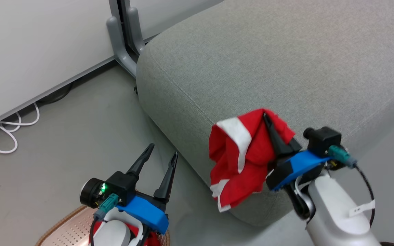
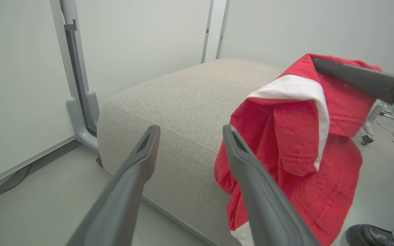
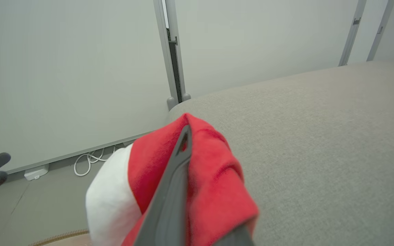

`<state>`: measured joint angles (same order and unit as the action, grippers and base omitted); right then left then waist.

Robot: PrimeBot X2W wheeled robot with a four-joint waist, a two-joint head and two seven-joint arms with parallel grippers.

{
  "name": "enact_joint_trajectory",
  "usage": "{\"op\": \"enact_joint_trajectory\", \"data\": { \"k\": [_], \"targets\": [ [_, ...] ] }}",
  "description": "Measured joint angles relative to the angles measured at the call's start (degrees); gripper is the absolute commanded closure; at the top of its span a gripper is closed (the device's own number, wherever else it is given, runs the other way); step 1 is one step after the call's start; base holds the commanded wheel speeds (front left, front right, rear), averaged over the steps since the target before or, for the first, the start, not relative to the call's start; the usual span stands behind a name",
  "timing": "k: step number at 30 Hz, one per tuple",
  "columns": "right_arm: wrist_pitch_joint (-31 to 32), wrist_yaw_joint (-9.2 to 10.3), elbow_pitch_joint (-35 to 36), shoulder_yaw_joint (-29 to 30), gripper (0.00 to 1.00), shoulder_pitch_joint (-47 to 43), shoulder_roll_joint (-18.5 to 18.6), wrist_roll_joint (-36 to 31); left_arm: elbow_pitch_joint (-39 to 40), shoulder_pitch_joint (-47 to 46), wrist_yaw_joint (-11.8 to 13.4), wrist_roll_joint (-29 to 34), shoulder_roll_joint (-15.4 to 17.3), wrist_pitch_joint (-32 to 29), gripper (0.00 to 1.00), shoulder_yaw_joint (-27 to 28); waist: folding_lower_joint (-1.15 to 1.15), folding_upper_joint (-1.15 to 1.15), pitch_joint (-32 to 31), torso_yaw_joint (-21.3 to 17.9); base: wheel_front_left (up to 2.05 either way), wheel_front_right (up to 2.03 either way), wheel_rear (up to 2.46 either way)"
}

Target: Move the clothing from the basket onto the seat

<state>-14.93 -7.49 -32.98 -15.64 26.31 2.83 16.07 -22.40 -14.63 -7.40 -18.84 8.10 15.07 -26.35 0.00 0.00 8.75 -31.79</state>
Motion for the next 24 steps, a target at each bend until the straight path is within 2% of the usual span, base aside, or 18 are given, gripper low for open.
{"op": "enact_joint_trajectory", "data": {
  "k": [7,10,20,24],
  "targets": [
    [1.7,0.0,-0.81,8.05,1.0,11.17,0.37,0.21,2.14,-1.12,0.0,1.03,2.66,-0.01,0.0,0.47,0.0,0.0,4.2,-0.36,0.0,0.0,0.0],
    [2.25,0.0,-1.94,11.32,1.0,17.55,2.05,1.48,3.46,-1.73,0.0,1.94,3.91,-0.01,0.0,0.79,0.0,0.0,6.53,-0.43,0.0,0.0,0.0],
    [2.96,0.0,-7.87,22.02,1.0,33.14,12.21,3.75,8.21,-7.3,-0.01,3.81,8.61,-0.53,0.0,-2.05,0.01,0.0,16.78,2.4,0.0,0.0,0.0],
    [1.71,0.0,-9.7,24.25,1.0,35.66,14.11,4.74,11.33,-9.18,-0.01,4.56,10.62,-1.56,0.0,-2.72,0.01,0.0,21.37,3.99,0.0,0.0,0.0]
  ]
}}
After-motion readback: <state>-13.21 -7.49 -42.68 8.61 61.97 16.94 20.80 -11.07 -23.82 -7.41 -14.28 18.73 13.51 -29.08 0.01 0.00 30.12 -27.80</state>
